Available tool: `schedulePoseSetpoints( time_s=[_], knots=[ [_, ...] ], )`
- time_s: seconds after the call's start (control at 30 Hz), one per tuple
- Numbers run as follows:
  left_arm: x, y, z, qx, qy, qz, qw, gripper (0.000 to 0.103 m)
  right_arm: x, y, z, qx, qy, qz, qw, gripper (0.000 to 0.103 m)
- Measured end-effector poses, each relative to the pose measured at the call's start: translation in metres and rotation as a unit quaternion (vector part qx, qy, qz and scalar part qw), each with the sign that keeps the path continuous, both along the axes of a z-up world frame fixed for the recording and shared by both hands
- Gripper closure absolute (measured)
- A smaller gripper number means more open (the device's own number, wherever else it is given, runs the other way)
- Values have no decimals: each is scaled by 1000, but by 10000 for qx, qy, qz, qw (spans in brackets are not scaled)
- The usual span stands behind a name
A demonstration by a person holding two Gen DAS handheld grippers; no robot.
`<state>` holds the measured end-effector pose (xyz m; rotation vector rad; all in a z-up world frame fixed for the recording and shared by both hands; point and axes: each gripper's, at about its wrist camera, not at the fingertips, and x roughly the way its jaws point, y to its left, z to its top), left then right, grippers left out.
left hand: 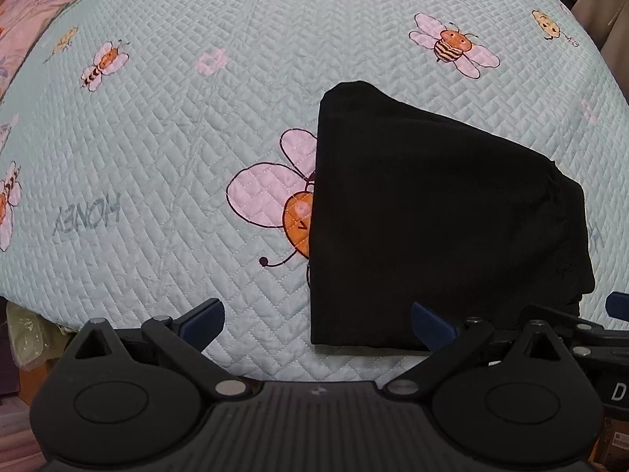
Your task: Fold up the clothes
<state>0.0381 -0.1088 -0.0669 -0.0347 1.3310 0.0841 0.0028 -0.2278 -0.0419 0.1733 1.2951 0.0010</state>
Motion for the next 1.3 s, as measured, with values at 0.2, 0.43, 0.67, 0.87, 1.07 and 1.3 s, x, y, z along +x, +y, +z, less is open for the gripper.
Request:
schedulePoseSetpoints(
  time_s=[0.2, 0.43, 0.67, 0.87, 1.07, 1.3],
  knots=[
    [4, 4, -6, -50, 72, 52, 9999, 2, 3, 9, 1, -369, -90, 199, 9991, 4],
    [8, 8, -7, -78, 58, 29, 9999, 2, 6, 7, -2, -266, -39, 168, 9995, 4],
    [5, 1, -7, -72, 49, 107, 9999, 2, 6, 12, -2, -246, -8, 157, 9996, 4],
    [6, 4, -8, -87, 33, 135, 9999, 2, 10, 4, -5, -307, -46, 280, 9991, 4],
    [7, 5, -9, -59, 2, 141, 9999, 2, 11, 7, -6, -351, -88, 304, 9989, 4],
    [8, 4, -9, -31, -63, 73, 9999, 2, 11, 5, -9, -289, -57, 230, 9993, 4]
  ],
)
